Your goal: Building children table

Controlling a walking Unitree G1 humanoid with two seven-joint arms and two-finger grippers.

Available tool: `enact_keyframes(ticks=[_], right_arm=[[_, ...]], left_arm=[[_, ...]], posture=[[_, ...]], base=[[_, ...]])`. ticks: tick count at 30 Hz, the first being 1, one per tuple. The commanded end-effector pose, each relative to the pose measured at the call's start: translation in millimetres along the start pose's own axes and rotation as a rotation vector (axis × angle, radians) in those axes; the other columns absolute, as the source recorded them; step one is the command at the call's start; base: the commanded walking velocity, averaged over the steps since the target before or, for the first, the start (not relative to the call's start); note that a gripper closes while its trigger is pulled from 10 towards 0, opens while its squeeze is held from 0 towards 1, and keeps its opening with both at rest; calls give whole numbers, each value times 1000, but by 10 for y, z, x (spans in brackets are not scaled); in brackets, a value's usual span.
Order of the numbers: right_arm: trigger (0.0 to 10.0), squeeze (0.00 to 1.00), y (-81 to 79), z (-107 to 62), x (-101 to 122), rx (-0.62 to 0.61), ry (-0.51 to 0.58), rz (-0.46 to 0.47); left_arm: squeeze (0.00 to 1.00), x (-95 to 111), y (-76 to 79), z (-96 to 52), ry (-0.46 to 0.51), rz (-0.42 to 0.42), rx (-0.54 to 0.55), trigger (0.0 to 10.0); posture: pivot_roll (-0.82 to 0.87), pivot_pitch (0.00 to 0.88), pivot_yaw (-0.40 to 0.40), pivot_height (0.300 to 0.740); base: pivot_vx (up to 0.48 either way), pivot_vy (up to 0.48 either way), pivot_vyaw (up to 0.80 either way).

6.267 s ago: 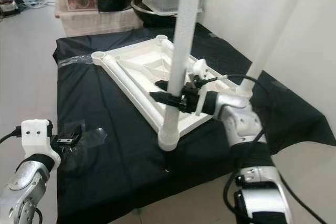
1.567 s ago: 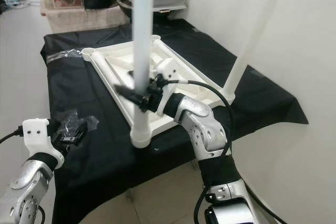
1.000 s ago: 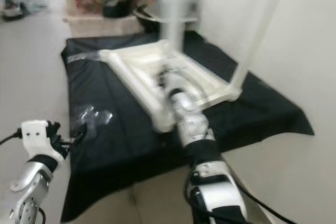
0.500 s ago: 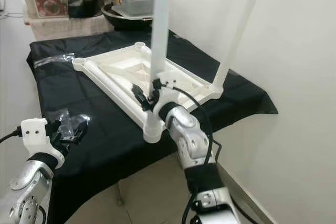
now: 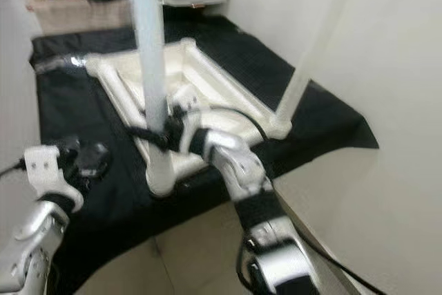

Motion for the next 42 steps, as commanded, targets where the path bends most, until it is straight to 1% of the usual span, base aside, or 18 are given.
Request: enact_keyframes(ticks=[1,3,6,9,10,15,16,18,19,21,23,29,30,32,33,37,40,42], right_arm=[[0,0,480,-195,-314,-295,-126,94],[0,0,982,-605,-567,-712,-282,82],[0,0,994,-757,-626,-795,-321,61],[235,0,680,-693,-608,-681,-301,17],[10000,0,468,-584,-554,-564,-262,7],[10000,0,94,-370,-430,-330,-160,25],[10000,1000,107,-355,-401,-344,-143,30],[10000,1000,89,-310,-296,-288,-93,39],[10000,0,5,-257,-30,-134,13,33],[10000,0,-51,-254,93,-55,57,21],[10000,0,-316,-357,354,240,155,-13],[10000,0,-545,-370,219,428,124,-87],[8392,0,-555,-338,172,423,118,-90],[353,0,-530,-283,103,392,103,-72],[353,0,-530,-283,103,392,103,-72],[0,0,-336,-174,40,224,78,-65],[0,0,70,-113,-154,-98,-54,-19],[0,0,485,-275,-401,-423,-199,24]], left_arm=[[0,-25,-49,-31,-5,-1,19,10000],[0,-27,-44,-23,-6,-3,16,10000],[0,-30,-45,-19,-9,-1,14,10000],[0,-34,-50,-15,-12,2,12,10000],[0,-36,-53,-15,-14,2,12,10000],[0,-38,-62,-20,-16,3,12,10000],[0,-38,-62,-20,-16,3,11,10000],[0,-42,-64,-20,-16,3,11,10000],[0,-47,-67,-23,-16,2,11,10000],[0,-48,-68,-24,-16,1,11,10000],[0,-44,-66,-24,-12,-3,13,10000],[0,-37,-59,-22,-3,-10,15,10000],[0,-35,-56,-22,-2,-11,15,10000],[0,-33,-51,-24,0,-13,16,10000],[0,-33,-51,-24,0,-13,16,10000],[0,-27,-51,-27,2,-14,17,10000],[0,-23,-49,-22,2,-17,16,10000],[0,-20,-45,-18,3,-18,14,10000]], posture=[[97,0,-110,740],[96,0,-108,740],[92,0,-100,740],[91,0,-91,740],[89,0,-88,740],[88,0,-85,740],[88,0,-85,740],[93,0,-92,740],[95,0,-96,740],[95,0,-96,740],[102,0,-107,740],[116,0,-121,740],[120,0,-123,740],[122,0,-125,740],[122,0,-125,740],[113,0,-119,740],[110,0,-118,740],[109,0,-117,740]], base=[[0,0,0],[0,0,0],[0,0,0],[0,0,0],[0,0,0],[0,0,0],[0,0,0],[0,0,0],[0,0,0],[0,0,0],[0,0,0],[0,0,0],[0,0,0],[0,0,0],[0,0,0],[0,0,0],[0,0,0],[0,0,0]])
Point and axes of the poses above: a point about 5 cm out from each wrist's last joint towards the gripper, its own z axis pointing out of the wrist towards the gripper, its own x axis along the axis of the wrist's last joint, y = z × x, the point moved 5 cm from there along z, pointing out of the wrist towards the gripper, and after that the axes turned 12 degrees about -z, right-handed, at the moved point
